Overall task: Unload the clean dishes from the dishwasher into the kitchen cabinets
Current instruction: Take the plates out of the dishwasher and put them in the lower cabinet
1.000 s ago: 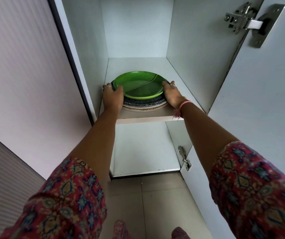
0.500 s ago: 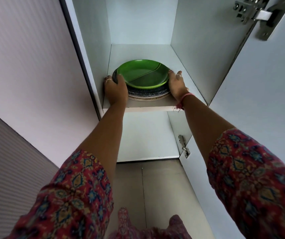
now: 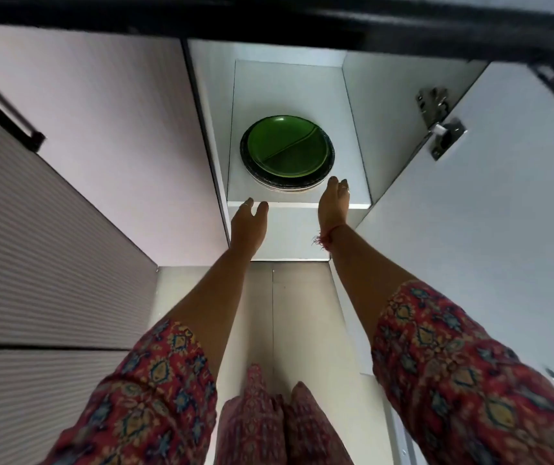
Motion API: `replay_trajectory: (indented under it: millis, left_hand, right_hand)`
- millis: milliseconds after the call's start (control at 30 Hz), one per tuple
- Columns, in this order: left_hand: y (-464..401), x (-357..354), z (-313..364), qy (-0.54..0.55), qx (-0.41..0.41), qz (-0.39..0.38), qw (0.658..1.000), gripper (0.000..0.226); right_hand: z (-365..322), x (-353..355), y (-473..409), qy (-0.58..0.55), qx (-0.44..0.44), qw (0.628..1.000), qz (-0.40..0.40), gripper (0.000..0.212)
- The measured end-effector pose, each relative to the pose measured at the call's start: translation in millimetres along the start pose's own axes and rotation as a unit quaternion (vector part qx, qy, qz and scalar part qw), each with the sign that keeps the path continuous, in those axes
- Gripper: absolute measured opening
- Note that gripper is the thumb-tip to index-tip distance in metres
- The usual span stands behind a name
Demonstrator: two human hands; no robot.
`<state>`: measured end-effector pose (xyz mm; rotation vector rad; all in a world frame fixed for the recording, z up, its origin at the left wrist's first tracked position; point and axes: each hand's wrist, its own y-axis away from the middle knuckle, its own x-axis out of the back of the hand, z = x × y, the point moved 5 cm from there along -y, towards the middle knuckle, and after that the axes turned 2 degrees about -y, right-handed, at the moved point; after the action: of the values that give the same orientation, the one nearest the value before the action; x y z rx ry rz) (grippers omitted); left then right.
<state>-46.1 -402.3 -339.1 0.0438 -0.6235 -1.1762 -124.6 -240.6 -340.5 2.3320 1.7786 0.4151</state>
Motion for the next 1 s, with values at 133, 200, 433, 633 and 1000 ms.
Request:
replay_trajectory:
  millis: [133, 200, 433, 633, 1000]
  left_hand:
    - [60.6, 20.7, 25.5, 0.009, 0.051, -0.019, 0.998, 0.046]
    - [92.3, 31.2, 42.0, 0.037, 0.064, -0.022, 0.997, 0.03]
    - [223.0, 59.7, 84.2, 0.126, 0.113, -0.033, 0.985, 0.028]
    - [307.2, 54.5, 89.6, 0.159, 0.145, -0.029, 0.976, 0.024]
    - [436.7, 18.5, 85.0, 0.166, 0.184, -0.086, 0.965, 0.011]
  right_hand:
    - [-33.6, 21.8, 53.6, 0.002, -0.021, 1.0, -0.001, 0.04]
    - [-45.7, 38.5, 82.4, 0.025, -0.029, 0.999, -0.007, 0.029]
    - [-56.4, 123.2, 195.8, 0.111, -0.035, 0.991, -0.065, 0.02]
    - [-59.9, 179.2, 258.8, 0.096, -0.066, 0.989, -0.089, 0.025]
    - [-27.1, 280.5, 327.4, 0.046, -0.131, 0.983, -0.12, 0.032]
